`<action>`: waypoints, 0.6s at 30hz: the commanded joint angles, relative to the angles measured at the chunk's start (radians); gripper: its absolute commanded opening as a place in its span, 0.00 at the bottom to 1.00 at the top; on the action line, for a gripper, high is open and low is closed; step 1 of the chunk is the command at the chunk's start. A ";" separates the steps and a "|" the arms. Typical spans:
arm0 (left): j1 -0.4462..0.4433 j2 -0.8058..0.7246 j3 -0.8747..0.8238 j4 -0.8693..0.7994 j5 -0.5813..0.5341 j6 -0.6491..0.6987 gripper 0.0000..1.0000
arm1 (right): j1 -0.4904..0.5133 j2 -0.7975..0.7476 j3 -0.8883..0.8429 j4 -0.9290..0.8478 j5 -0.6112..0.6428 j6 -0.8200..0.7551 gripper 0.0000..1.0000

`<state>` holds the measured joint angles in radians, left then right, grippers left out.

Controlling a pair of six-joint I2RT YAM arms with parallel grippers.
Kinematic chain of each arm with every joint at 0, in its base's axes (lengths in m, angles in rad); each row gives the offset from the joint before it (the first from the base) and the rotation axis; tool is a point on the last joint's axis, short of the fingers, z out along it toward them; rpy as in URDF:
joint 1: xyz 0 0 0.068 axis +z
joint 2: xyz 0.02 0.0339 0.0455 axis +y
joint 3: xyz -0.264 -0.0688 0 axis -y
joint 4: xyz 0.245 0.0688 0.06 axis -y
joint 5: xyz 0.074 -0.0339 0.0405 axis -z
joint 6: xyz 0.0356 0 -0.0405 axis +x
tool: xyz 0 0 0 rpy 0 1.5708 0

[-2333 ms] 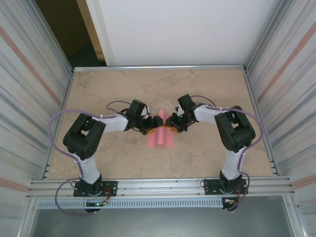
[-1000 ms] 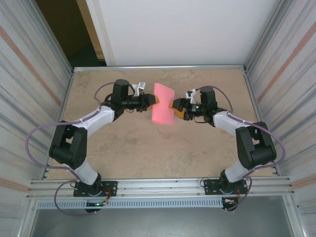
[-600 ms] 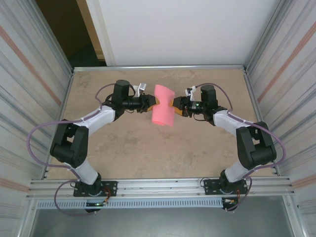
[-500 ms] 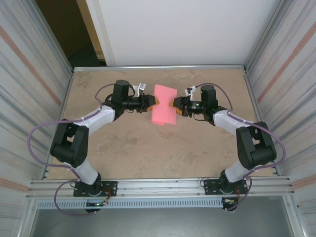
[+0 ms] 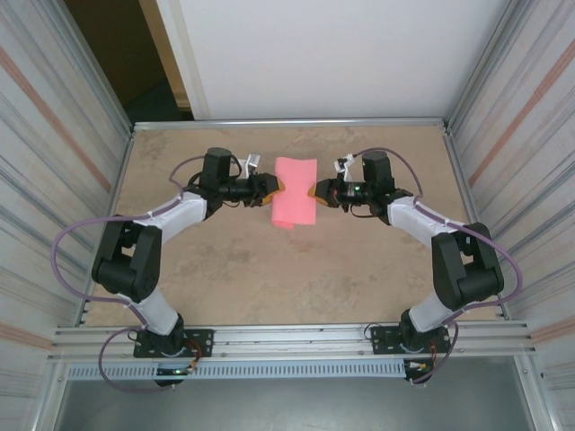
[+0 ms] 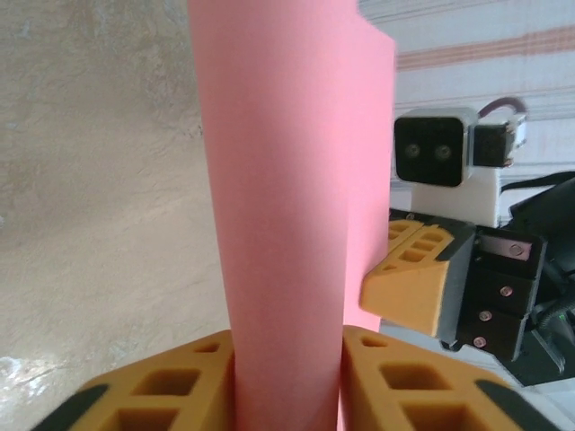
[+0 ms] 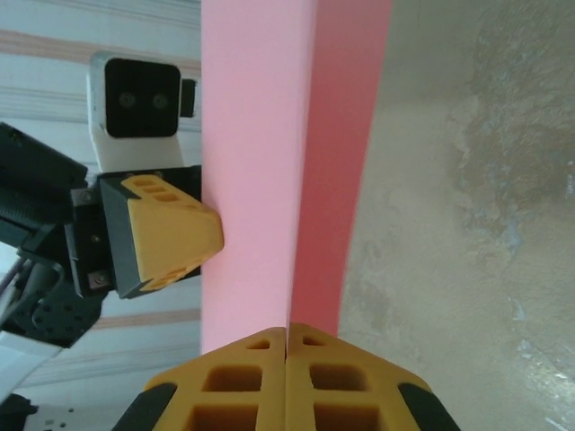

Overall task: Fold a paper plane with a square sheet of paper (pick it up from the middle)
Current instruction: First fold in half a square sheet of paper at the center of the table.

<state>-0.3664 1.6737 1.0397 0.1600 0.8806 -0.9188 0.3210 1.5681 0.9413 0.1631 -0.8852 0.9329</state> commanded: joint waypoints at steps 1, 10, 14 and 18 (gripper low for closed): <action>0.011 -0.021 -0.029 -0.037 -0.021 0.010 0.48 | 0.003 -0.041 0.047 -0.076 0.028 -0.025 0.00; 0.131 -0.092 -0.126 -0.252 -0.205 0.138 0.93 | -0.086 -0.131 0.157 -0.526 0.127 -0.234 0.00; 0.156 -0.126 -0.150 -0.270 -0.260 0.170 0.99 | -0.090 -0.159 0.251 -0.748 0.211 -0.332 0.00; 0.156 -0.134 -0.158 -0.252 -0.259 0.172 0.99 | -0.043 -0.122 0.338 -0.859 0.298 -0.357 0.00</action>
<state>-0.2104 1.5749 0.8928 -0.0837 0.6453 -0.7845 0.2455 1.4338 1.2350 -0.5171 -0.6693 0.6518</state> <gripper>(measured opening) 0.986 0.053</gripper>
